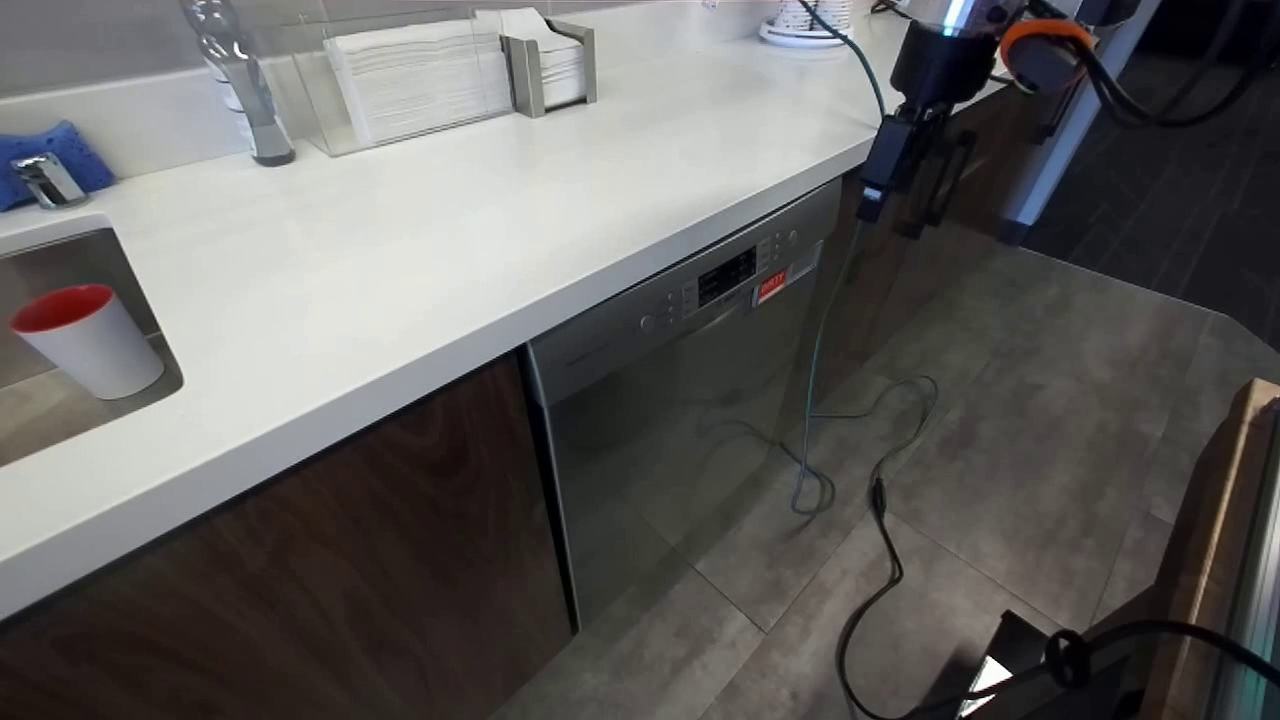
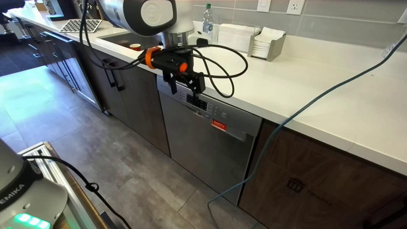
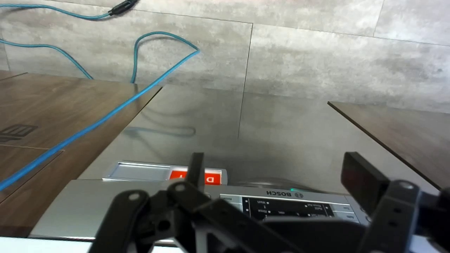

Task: Press a button on the dishwasher.

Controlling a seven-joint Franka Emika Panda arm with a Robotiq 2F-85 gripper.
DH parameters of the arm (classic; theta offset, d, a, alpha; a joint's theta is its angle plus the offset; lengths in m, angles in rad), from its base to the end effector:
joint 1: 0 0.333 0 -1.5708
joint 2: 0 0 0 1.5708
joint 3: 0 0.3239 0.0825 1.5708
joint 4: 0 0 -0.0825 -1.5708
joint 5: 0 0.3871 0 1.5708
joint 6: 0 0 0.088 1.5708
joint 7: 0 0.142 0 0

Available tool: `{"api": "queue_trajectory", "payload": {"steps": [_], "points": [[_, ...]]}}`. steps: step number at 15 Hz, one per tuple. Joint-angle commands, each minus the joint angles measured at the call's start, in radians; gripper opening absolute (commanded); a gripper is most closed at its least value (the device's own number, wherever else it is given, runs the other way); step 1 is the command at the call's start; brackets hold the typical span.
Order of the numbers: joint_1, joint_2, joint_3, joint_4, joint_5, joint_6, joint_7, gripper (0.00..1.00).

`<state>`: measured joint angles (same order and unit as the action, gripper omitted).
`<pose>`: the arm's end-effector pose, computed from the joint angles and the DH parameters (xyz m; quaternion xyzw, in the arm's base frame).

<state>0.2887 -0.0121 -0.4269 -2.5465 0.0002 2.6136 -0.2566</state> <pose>0.4617 -0.0638 0.2519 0.9975 0.0590 0.0388 0.0051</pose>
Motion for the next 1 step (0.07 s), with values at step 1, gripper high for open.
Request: {"api": "queue_trajectory", "payload": {"steps": [1], "points": [[-0.133, -0.002, 0.134, 0.000, -0.001, -0.003, 0.002, 1.00]]}}
